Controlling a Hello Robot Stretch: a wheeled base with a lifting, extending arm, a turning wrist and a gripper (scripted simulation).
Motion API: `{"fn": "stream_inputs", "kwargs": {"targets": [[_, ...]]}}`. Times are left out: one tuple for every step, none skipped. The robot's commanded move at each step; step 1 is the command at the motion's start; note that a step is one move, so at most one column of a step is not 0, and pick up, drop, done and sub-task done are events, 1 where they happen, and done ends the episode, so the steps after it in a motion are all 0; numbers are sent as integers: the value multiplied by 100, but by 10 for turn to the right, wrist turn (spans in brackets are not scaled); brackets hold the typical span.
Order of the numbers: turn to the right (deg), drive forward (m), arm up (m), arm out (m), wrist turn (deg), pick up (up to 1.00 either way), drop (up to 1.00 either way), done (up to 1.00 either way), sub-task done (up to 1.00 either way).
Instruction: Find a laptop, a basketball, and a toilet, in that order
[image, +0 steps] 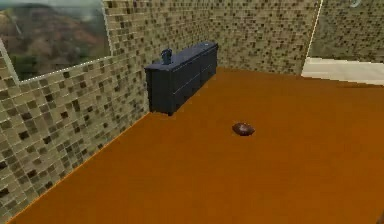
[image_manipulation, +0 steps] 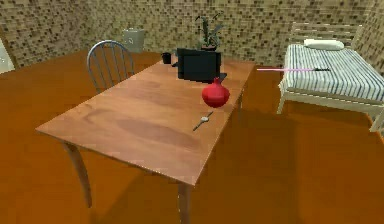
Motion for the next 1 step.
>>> {"fn": "stream_inputs", "kwargs": {"targets": [[240, 0, 0, 0, 0, 0, 0, 0, 0]]}}
